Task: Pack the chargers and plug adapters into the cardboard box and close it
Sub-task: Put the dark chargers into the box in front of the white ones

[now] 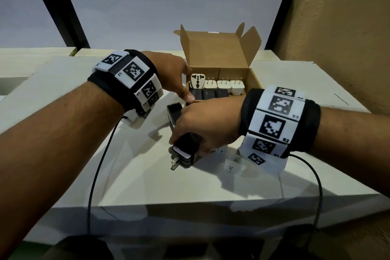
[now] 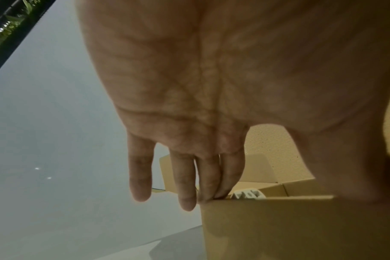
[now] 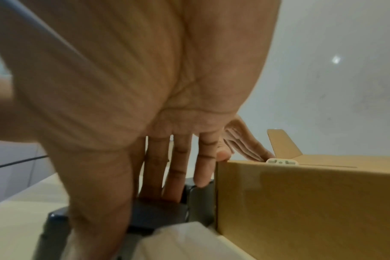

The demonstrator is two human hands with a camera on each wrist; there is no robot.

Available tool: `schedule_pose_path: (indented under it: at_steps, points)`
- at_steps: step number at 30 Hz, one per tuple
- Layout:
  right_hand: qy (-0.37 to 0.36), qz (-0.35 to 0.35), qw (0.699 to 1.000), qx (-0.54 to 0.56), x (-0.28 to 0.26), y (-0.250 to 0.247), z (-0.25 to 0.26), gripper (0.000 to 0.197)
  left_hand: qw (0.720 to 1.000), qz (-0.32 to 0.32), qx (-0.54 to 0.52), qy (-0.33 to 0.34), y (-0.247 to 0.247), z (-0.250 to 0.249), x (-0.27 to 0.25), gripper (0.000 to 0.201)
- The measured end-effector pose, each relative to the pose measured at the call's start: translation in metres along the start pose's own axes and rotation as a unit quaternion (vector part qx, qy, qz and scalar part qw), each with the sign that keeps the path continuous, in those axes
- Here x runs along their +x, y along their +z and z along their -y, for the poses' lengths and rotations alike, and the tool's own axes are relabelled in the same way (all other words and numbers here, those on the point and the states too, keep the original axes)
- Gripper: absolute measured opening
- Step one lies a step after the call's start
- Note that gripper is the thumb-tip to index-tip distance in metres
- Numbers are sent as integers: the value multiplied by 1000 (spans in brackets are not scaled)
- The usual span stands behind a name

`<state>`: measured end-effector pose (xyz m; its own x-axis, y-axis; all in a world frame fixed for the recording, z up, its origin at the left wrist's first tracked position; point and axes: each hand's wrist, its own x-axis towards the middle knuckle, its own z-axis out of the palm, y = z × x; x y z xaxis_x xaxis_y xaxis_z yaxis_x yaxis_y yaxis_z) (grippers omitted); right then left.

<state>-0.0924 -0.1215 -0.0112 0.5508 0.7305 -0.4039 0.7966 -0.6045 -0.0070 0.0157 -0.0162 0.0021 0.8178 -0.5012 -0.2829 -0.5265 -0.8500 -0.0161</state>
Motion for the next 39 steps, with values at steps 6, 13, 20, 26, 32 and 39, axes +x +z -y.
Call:
schedule_pose_path:
  at_steps: [6,13,20,26,32,39]
  points:
    - [-3,-80,996,50,-12,-9,-5,53,1000,-17,1,3,0,-2,-5,84]
    - [156,-168,951,209,-66,-49,-51,46,1000,-3,-16,13,-1,1,-4,77]
    - [312,-228,889,247,-72,-26,-109,59,1000,14,-23,2,-3,0,-5,92]
    - [338,-288,847,291,-68,-3,-119,54,999,23,-28,-4,-1,3,-2,96]
    - [349,-272,829,342,-68,3,-120,49,999,28,-30,-6,1,6,1,103]
    - [399,-276,839,247,-60,6,-114,72,999,30,-32,-2,3,7,0,107]
